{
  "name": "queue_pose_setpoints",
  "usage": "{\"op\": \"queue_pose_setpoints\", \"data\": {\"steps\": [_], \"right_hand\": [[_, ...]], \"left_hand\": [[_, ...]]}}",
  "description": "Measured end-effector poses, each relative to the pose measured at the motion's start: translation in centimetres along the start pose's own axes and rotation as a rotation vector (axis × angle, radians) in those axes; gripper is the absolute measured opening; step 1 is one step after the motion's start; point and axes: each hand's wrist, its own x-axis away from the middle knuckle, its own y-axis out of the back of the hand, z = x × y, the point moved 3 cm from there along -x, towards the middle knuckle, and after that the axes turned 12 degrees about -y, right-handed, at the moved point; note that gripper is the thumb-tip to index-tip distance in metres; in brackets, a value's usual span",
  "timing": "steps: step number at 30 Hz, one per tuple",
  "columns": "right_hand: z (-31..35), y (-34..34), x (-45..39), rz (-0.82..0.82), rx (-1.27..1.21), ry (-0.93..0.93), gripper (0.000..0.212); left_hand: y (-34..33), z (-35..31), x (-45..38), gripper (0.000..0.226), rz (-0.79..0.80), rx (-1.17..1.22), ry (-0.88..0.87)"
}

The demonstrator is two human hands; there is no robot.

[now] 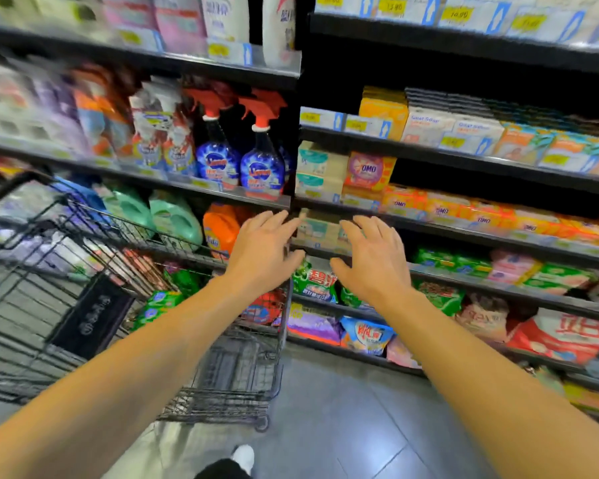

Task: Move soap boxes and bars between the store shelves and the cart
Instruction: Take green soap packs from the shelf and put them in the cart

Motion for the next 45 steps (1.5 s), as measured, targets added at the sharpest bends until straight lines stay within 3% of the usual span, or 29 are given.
{"op": "queue_pose_setpoints", "data": {"steps": [5,18,22,35,45], "right_hand": [[5.1,-2.9,1.6,0.041,0.012,0.038,0.068],[24.7,-14.9,5.0,0.281,-0.05,0.022,0.072],[28.5,-17.5,5.7,0.359,-0.031,0.058,0.07],[33.7,-30.3,4.6,0.694,-0.117,0.115,0.077],[36.0,-42.9,3.8,1.012,-0.253,-0.086,0.072]], "left_hand": [[-0.1,4.2,5.4,0.052,-0.088,-0.005,-0.059],[-3.4,21.1,21.5,0.071,0.252,0.096,0.096],[-3.8,25.3,25.7,0.069,0.28,0.129,0.18],[-7.4,34.4,31.0,0.067,0.43,0.148,0.364],[-15.3,39.5,31.7,0.068,0.679,0.193,0.408]]}}
